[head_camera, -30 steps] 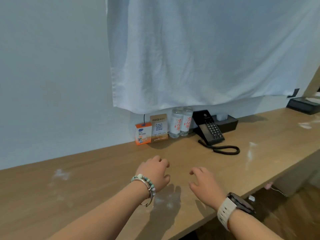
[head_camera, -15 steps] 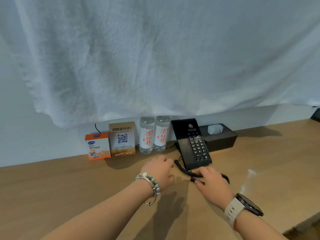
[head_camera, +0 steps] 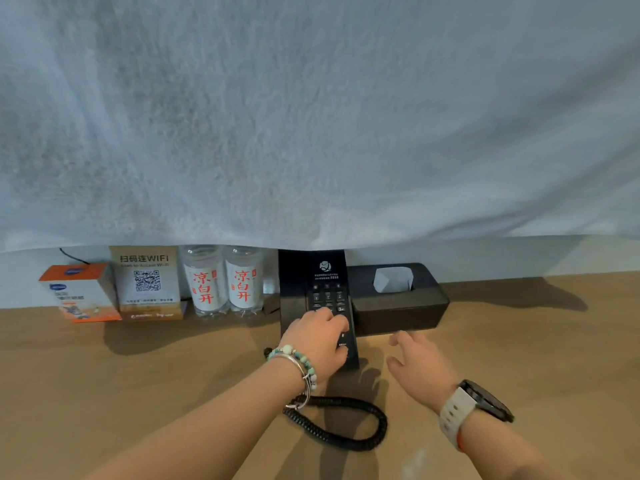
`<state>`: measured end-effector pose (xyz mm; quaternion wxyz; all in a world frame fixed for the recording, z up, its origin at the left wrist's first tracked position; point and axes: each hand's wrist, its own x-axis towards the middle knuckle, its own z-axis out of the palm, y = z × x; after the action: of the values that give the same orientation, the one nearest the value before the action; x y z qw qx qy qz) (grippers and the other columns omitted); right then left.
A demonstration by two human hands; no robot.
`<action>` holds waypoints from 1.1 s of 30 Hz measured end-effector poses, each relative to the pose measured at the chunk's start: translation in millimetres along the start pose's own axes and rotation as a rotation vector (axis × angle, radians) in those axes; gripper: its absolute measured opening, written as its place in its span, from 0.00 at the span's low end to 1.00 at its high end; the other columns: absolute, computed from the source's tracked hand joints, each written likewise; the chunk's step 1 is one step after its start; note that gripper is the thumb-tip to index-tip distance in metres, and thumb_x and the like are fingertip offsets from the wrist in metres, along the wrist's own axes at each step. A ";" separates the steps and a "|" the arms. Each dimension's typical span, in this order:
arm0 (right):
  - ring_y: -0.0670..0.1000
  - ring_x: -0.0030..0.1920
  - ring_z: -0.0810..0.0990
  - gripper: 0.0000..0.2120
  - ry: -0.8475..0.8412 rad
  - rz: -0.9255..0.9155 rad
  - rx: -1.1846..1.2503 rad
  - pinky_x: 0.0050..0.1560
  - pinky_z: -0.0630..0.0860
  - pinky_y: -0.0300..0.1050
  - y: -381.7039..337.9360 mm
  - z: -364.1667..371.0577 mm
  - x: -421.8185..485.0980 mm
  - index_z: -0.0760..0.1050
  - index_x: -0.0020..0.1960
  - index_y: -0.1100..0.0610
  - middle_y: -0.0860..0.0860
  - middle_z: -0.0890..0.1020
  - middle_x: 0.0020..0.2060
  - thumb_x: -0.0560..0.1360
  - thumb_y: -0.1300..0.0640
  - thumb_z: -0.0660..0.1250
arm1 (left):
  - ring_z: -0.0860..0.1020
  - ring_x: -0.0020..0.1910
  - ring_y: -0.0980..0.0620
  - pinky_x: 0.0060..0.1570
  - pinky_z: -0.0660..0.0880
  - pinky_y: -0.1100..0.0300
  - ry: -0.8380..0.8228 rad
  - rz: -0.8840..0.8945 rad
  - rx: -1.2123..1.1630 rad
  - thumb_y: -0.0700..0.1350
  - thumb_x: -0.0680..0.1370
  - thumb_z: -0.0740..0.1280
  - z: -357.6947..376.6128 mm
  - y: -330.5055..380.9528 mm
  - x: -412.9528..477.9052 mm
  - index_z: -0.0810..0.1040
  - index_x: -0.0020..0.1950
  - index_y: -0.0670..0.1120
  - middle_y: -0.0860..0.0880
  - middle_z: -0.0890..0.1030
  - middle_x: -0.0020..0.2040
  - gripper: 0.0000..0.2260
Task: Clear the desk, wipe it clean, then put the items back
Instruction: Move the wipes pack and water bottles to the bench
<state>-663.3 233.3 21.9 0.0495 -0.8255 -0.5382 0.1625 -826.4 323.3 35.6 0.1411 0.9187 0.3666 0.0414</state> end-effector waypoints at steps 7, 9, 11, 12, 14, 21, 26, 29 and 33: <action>0.49 0.69 0.64 0.20 0.126 0.002 -0.014 0.67 0.64 0.45 31.2 -13.7 33.8 0.63 0.70 0.47 0.46 0.65 0.69 0.79 0.51 0.59 | 0.68 0.63 0.51 0.63 0.67 0.56 0.035 0.069 0.008 0.49 0.79 0.59 10.6 23.2 47.5 0.68 0.68 0.51 0.50 0.70 0.65 0.17; 0.50 0.72 0.60 0.23 0.179 -0.018 -0.035 0.70 0.61 0.48 40.1 -19.7 48.9 0.60 0.72 0.47 0.46 0.62 0.71 0.78 0.50 0.60 | 0.67 0.64 0.50 0.63 0.67 0.55 0.035 0.065 0.045 0.48 0.79 0.58 15.0 30.3 65.4 0.68 0.69 0.50 0.50 0.70 0.65 0.17; 0.50 0.74 0.56 0.26 0.177 -0.061 -0.078 0.72 0.57 0.50 49.8 -25.1 66.5 0.57 0.73 0.47 0.46 0.59 0.74 0.78 0.49 0.60 | 0.66 0.65 0.50 0.64 0.66 0.55 0.044 0.039 0.076 0.47 0.79 0.59 21.9 34.7 83.3 0.67 0.69 0.50 0.50 0.69 0.66 0.18; 0.51 0.75 0.53 0.27 0.155 -0.080 -0.098 0.73 0.55 0.51 56.1 -26.9 75.8 0.55 0.74 0.47 0.46 0.57 0.75 0.78 0.49 0.60 | 0.65 0.66 0.50 0.65 0.65 0.55 0.046 0.024 0.088 0.46 0.79 0.59 26.6 37.7 92.4 0.65 0.70 0.49 0.50 0.68 0.67 0.19; 0.53 0.76 0.49 0.30 0.093 -0.111 -0.145 0.74 0.51 0.53 70.7 -30.0 93.6 0.52 0.75 0.47 0.46 0.53 0.76 0.77 0.48 0.61 | 0.61 0.70 0.50 0.68 0.61 0.55 0.030 -0.022 0.105 0.46 0.79 0.59 37.0 45.9 108.1 0.61 0.73 0.49 0.50 0.64 0.71 0.22; 0.59 0.75 0.45 0.32 -0.076 -0.242 -0.133 0.71 0.55 0.61 110.0 -34.7 132.7 0.51 0.73 0.39 0.45 0.46 0.76 0.75 0.46 0.64 | 0.48 0.76 0.46 0.73 0.46 0.50 -0.055 -0.193 0.236 0.51 0.77 0.64 60.7 57.5 141.8 0.56 0.75 0.48 0.48 0.59 0.75 0.30; 0.64 0.72 0.52 0.33 -0.121 -0.289 -0.035 0.69 0.65 0.55 119.3 -30.5 143.0 0.53 0.73 0.40 0.45 0.43 0.76 0.74 0.48 0.67 | 0.46 0.76 0.46 0.73 0.43 0.49 -0.081 -0.266 0.217 0.52 0.75 0.68 66.9 63.0 149.8 0.57 0.74 0.46 0.47 0.59 0.75 0.32; 0.65 0.71 0.54 0.34 -0.092 -0.292 -0.052 0.69 0.63 0.54 118.1 -24.9 143.2 0.52 0.73 0.41 0.47 0.43 0.76 0.74 0.47 0.67 | 0.46 0.76 0.46 0.73 0.43 0.49 -0.093 -0.298 0.206 0.50 0.74 0.68 67.7 66.7 151.1 0.56 0.75 0.46 0.46 0.60 0.75 0.34; 0.65 0.71 0.52 0.34 -0.075 -0.300 -0.015 0.69 0.63 0.54 118.4 -23.9 140.5 0.51 0.73 0.42 0.48 0.43 0.75 0.74 0.48 0.67 | 0.46 0.76 0.46 0.73 0.42 0.48 -0.091 -0.320 0.200 0.49 0.74 0.69 64.6 70.5 148.6 0.57 0.74 0.45 0.46 0.60 0.74 0.33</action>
<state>-500.6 313.4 -16.1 0.0471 -0.7297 -0.6580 0.1798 -660.0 361.6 -9.9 0.0702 0.8590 0.5036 -0.0600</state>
